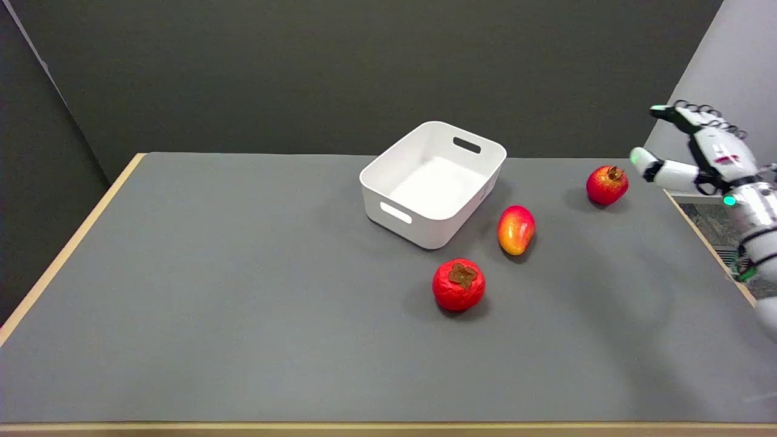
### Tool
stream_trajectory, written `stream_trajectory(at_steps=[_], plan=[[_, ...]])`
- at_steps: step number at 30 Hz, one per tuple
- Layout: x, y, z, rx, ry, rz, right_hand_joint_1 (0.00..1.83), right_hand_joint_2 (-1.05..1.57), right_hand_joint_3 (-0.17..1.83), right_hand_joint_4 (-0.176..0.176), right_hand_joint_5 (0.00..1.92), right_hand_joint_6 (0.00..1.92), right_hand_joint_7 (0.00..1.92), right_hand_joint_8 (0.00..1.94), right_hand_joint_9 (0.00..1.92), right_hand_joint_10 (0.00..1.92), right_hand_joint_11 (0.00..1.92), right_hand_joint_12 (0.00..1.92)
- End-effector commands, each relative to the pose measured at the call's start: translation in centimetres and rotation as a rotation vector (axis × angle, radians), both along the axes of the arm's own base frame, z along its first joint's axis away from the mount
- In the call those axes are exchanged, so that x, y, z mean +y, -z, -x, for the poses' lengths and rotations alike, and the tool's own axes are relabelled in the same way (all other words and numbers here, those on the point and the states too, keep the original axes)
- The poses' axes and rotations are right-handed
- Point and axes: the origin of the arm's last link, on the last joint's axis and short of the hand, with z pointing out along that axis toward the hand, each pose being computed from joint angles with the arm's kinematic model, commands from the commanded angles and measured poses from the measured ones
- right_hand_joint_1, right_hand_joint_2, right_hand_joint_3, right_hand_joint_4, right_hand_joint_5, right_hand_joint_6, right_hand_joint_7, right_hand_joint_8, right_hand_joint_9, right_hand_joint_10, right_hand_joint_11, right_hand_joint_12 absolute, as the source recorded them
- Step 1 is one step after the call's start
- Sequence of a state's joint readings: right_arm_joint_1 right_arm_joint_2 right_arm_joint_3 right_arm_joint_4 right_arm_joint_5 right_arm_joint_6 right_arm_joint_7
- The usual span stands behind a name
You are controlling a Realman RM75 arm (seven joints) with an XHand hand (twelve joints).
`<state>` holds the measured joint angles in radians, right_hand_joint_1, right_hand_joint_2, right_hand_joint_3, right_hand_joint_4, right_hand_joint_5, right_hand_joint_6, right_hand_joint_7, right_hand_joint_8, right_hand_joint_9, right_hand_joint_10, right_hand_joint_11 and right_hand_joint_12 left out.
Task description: Pick up the pomegranate.
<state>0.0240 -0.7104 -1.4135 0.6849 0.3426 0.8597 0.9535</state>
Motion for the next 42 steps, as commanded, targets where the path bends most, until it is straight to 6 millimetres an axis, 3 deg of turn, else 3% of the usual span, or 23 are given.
stream_trajectory(at_steps=[1,25,28,31,42], plan=[[-7.3,1.8,0.4,0.08,0.21,-0.013,0.33,0.56,0.94,0.033,0.21,0.49,0.23,0.39,0.04,0.64,0.0,0.99],[-6.6,-0.2,6.2,-0.008,0.449,0.097,0.3,0.55,0.94,0.039,0.19,0.47,0.19,0.36,0.02,0.59,0.0,0.96],[-7.1,0.0,6.6,-0.027,0.459,0.095,0.3,0.55,0.94,0.041,0.18,0.47,0.19,0.36,0.02,0.58,0.0,0.96],[-7.6,0.2,6.7,-0.027,0.467,0.093,0.33,0.61,0.81,0.044,0.21,0.4,0.21,0.27,0.02,0.57,0.0,0.96],[-8.5,0.8,6.9,-0.026,0.474,0.084,0.32,0.58,0.87,0.05,0.19,0.42,0.18,0.29,0.02,0.55,0.0,0.96]])
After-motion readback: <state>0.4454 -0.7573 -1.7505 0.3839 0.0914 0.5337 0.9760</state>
